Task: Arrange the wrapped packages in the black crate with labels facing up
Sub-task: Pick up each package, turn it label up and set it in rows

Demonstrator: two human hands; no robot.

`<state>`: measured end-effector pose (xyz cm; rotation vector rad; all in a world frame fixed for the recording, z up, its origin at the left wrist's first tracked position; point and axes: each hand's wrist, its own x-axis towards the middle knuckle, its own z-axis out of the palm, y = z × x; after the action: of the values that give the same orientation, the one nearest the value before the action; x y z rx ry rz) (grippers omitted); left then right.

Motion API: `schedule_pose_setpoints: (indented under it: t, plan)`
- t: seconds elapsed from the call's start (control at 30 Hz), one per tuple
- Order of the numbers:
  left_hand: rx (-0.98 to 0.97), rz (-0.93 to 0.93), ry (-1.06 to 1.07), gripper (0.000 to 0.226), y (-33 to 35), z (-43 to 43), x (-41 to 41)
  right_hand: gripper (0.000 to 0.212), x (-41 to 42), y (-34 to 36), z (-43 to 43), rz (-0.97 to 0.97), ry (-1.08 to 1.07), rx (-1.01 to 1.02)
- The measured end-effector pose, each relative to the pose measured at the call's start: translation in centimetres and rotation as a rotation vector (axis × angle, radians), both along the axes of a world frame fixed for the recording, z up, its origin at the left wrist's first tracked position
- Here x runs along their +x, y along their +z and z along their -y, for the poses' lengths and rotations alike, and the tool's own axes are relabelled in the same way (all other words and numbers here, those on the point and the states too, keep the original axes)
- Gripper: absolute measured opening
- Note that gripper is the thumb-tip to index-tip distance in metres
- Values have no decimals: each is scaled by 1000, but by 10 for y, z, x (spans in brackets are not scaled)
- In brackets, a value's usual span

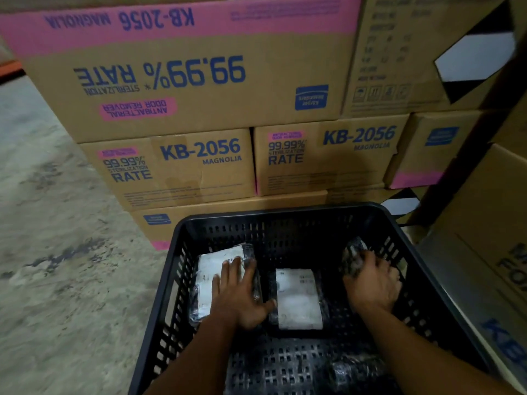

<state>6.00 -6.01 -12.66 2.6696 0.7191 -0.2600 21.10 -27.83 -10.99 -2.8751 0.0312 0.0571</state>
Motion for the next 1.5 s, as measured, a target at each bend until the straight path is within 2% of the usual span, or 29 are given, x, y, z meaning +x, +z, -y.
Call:
schedule_pose_setpoints:
  t: [0.07,0.17,0.23,0.33,0.43,0.5,0.57,0.67,0.73,0.8,0.9,0.97,1.03,1.1,1.17,1.23,1.33,1.37,1.5]
  plan:
    - [31,-46,-17,115,-5,0,1,72,2,-7,-1,-52,-16,41]
    - [37,-101,-19,117,-5,-1,4,66,1,-17,-4,-176,-53,302]
    - [6,-126,-19,118,-1,-2,5,54,-1,-19,-5,-178,-23,421]
    - [-86,-131,17,121,8,-2,5,47,-5,-14,-5,-128,2,448]
    - [-184,-54,83,105,20,1,6,44,-7,0,-7,-61,42,515]
    - [-243,78,175,89,29,6,9,43,-10,13,-14,-23,102,571]
    - [-421,263,318,79,43,12,16,43,-17,25,-24,5,183,607]
    - [-831,493,528,72,66,18,29,50,-33,36,-41,60,315,580]
    - [-1060,503,649,73,81,17,32,56,-43,42,-50,88,404,565]
    - [-1241,438,714,75,93,13,30,60,-51,48,-58,97,522,568]
    - [-1317,391,737,75,100,7,25,70,-58,57,-71,80,685,554]
    - [-1292,441,750,61,100,8,24,74,-59,60,-74,93,756,524]
    - [-1265,523,762,46,96,9,23,74,-55,62,-72,5,799,557]
    - [-1275,595,770,37,92,10,19,71,-45,68,-68,-174,670,754]
    - [-1323,633,775,37,87,10,13,75,-30,71,-59,-285,371,994]
    - [-1382,643,757,40,83,10,10,83,-19,67,-45,-428,118,1048]
    - [-1476,604,701,43,79,9,8,82,-27,51,-37,-801,-10,1200]
    - [-1489,587,688,44,78,9,8,82,-30,45,-37,-818,-13,1252]
    - [-1436,573,664,42,80,8,11,84,-21,37,-36,-670,12,1383]
